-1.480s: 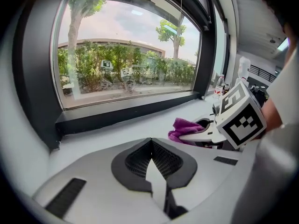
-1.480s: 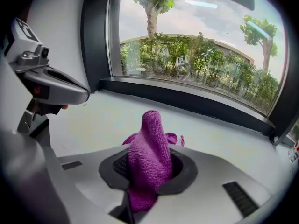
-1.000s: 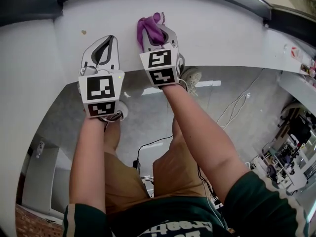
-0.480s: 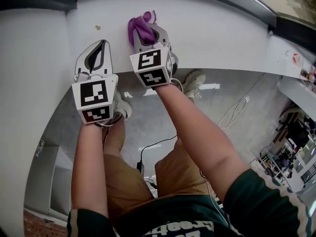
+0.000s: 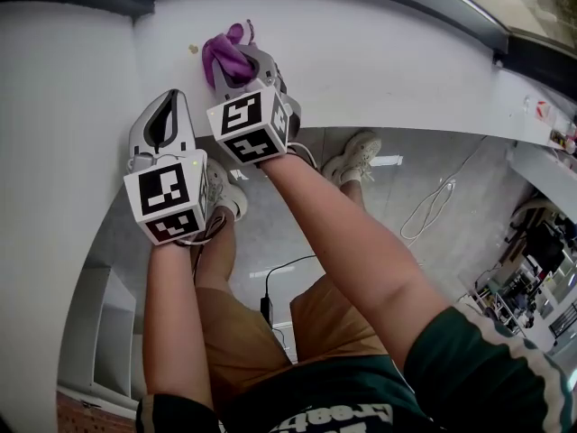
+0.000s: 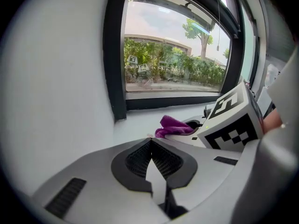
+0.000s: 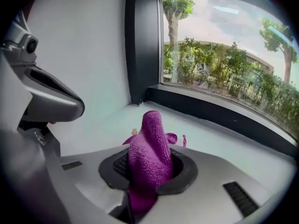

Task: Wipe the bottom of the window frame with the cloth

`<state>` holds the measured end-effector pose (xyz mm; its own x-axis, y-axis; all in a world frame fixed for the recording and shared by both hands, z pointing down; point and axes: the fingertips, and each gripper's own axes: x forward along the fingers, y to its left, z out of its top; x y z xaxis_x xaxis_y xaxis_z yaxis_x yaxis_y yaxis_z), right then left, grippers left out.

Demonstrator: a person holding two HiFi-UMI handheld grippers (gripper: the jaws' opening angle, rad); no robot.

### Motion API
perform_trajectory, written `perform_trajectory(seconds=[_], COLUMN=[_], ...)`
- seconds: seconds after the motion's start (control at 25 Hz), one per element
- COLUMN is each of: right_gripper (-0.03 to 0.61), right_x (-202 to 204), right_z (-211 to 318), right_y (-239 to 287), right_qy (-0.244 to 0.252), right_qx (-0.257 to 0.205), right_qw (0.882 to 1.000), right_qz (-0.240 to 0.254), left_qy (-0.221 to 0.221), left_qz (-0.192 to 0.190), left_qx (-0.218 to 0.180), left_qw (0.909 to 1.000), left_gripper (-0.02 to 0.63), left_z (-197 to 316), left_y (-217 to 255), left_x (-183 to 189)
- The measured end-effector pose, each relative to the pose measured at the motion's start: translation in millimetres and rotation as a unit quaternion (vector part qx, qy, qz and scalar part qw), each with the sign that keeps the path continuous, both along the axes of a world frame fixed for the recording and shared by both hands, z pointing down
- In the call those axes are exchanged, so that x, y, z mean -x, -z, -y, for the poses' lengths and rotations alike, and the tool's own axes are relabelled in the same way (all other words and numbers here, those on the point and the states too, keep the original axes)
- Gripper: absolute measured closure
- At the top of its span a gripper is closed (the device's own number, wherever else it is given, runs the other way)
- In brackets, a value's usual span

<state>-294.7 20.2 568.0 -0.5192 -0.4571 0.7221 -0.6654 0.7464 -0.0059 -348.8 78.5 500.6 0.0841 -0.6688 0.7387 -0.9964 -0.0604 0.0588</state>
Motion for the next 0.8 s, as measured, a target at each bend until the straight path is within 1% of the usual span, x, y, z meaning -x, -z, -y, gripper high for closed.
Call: perform_trajectory(seconds=[0.2,0.28,0.4,0.44,0.6,0.8], right_gripper=[0.494,0.494,0.494,0.494,0.494,0.491], right_x=[27.9,40.4,65.4,70.8,73.9,76.0], right_z=[-8.3,-14.4,-26.6,-29.3,-32.8,-35.4], right_y=[0.4,1.2,2.7,2.7,0.8,10.3], right_qy=[0.033,0.05,0.088,0.092,0.093,0.121], right_qx=[0.0,0.001,0.004,0.007,0.012,0.022], right_qw=[0.999,0.999,0.996,0.995,0.995,0.991], right_qz=[0.008,0.012,0.02,0.023,0.03,0.053], left_qy=[0.025,0.026,0.023,0.022,0.028,0.026], left_qz=[0.002,-0.002,-0.01,-0.012,-0.016,-0.016], left_qx=[0.004,0.003,0.001,0.001,-0.002,-0.006], left_qw=[0.9997,0.9996,0.9997,0.9997,0.9995,0.9995], left_gripper=[0.604,0.605,0.604,0.604,0.604,0.604], left_z=[-17.1,-24.5,-33.3,-35.8,-43.2,-46.7], left_y=[0.5,2.6,7.5,8.4,9.6,11.3], left_x=[17.0,20.3,19.3,18.1,15.9,14.9])
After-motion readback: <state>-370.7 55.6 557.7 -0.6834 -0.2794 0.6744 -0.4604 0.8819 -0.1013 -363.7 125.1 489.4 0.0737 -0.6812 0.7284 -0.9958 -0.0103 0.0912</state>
